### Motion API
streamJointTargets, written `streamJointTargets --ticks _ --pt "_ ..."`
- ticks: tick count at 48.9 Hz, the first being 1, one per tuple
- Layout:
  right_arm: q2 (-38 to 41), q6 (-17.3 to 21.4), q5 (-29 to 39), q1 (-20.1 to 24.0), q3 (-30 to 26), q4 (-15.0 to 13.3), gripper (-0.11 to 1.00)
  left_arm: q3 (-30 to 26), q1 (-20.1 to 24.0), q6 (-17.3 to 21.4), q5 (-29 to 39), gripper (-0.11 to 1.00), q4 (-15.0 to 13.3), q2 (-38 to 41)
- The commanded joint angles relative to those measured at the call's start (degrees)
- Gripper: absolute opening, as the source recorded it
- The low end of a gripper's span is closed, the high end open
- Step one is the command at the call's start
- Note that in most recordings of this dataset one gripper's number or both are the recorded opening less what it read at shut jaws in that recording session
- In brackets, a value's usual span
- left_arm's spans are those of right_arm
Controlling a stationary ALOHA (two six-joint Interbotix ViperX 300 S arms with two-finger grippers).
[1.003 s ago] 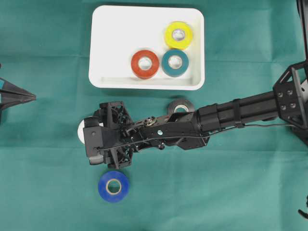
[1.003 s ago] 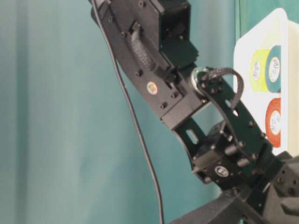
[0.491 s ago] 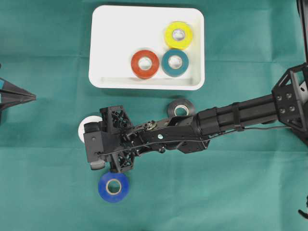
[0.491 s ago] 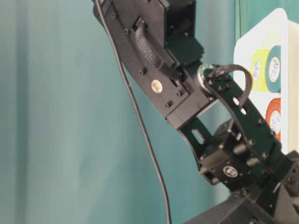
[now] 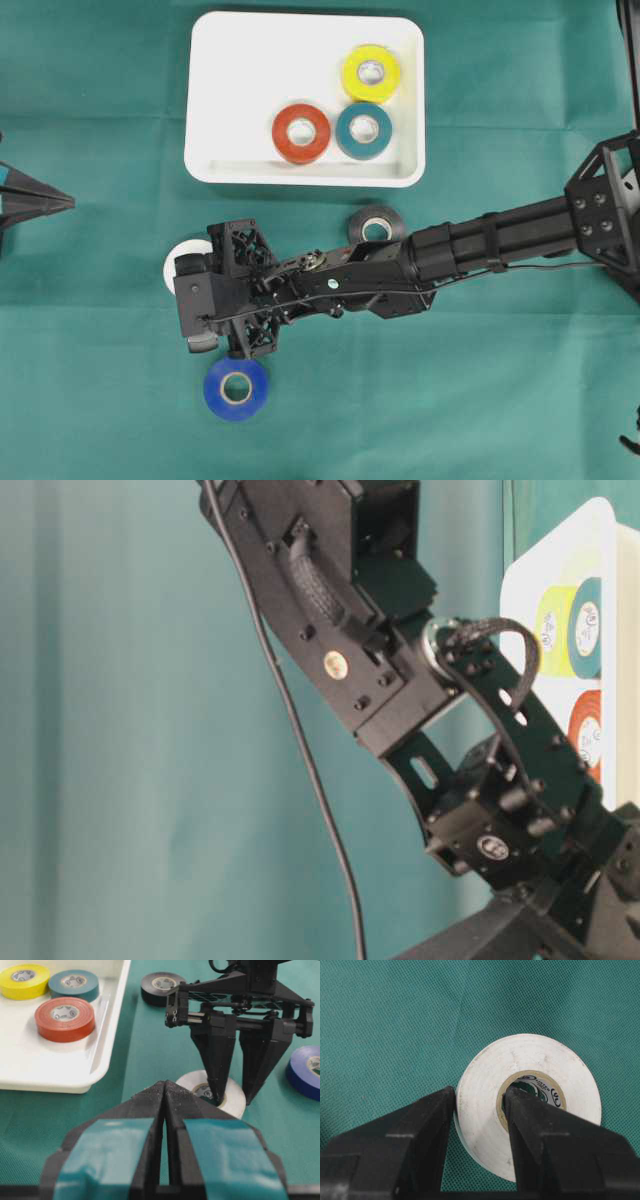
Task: Put the tape into the white case with the right arm.
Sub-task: 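Move the right gripper over the white roll and grasp it, then carry the white roll into the tray's left side and release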
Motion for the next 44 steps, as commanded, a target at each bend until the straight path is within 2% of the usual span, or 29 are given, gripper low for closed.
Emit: streamJointTargets --ticks 1,10,20,37,44 --pt "-3.4 0.1 0.0 0.0 -1.1 0.0 0.04 -0.6 0.1 0.0 -0.3 0.0 -0.1 0.4" --pt "-6.4 0.1 0.5 0.0 -1.1 0.0 0.03 -0.7 0.1 0.0 -0.4 0.0 -0.1 0.4" --pt "-9.4 -0.3 4.4 0.0 -1.1 -0.2 0.03 -0.7 0.1 0.0 -0.3 0.0 -0.1 0.4" --pt "-10.0 -0.2 5.7 -0.1 -1.1 -0.2 0.03 -0.7 0.1 0.0 -0.3 0.0 -0.1 0.4" --pt "-10.1 -0.2 5.7 -1.8 -1.1 -0.3 0.03 -0.7 0.1 0.1 -0.3 0.0 -0.1 0.4"
